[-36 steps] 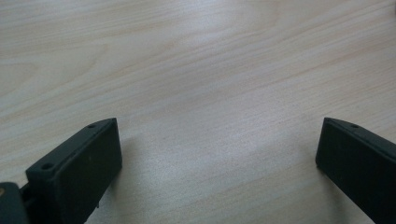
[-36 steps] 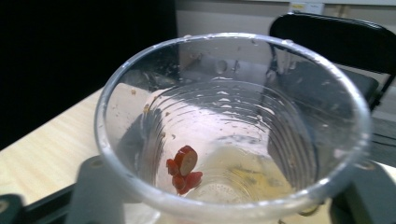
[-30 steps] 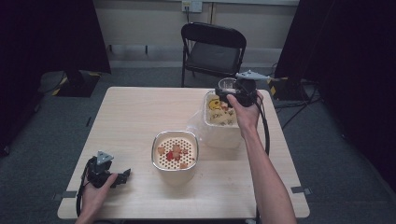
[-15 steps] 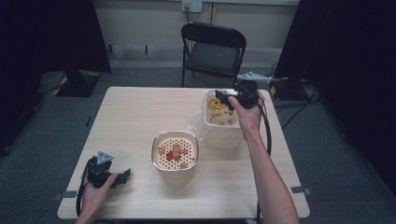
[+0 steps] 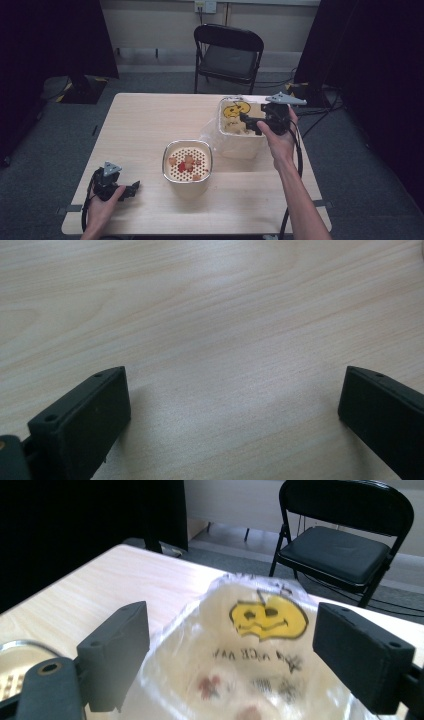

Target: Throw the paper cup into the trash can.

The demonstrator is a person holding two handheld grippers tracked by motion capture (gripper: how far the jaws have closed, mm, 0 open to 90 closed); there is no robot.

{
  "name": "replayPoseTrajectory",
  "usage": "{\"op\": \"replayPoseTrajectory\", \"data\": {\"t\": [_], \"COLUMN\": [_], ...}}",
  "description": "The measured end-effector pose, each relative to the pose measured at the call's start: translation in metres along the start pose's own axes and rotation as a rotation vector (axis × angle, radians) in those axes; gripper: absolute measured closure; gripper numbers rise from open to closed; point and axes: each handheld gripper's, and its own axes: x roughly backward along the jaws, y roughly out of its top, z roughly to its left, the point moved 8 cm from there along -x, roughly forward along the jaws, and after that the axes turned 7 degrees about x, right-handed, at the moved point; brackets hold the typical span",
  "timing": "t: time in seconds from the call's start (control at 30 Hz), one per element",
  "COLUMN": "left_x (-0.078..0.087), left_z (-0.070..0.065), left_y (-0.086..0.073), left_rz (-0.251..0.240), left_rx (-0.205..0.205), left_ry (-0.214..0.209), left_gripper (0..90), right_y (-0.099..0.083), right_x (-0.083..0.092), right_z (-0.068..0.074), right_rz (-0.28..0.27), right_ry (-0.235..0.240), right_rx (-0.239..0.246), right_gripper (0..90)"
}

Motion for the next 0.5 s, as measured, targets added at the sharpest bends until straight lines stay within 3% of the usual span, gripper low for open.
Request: {"op": "replayPoseTrajectory", "data": {"t": [0.3, 0.5], "left_x": [0.000, 0.000], "left_z": [0.000, 0.000], "left_y": [0.000, 0.000], "left_rz": [0.000, 0.000], "left_rx": [-0.001, 0.000], "left_ry": [0.000, 0.000], "left_gripper": [0.0, 0.0], "right_y": [-0.017, -0.043], "right_x": [0.019, 0.035], "right_z": [0.018, 0.033], "right_rz": [-0.010, -0.008], "right_ry": [0.020, 0.029], "right_rx": [0.005, 0.003], "right_gripper": [13.5, 13.6]}}
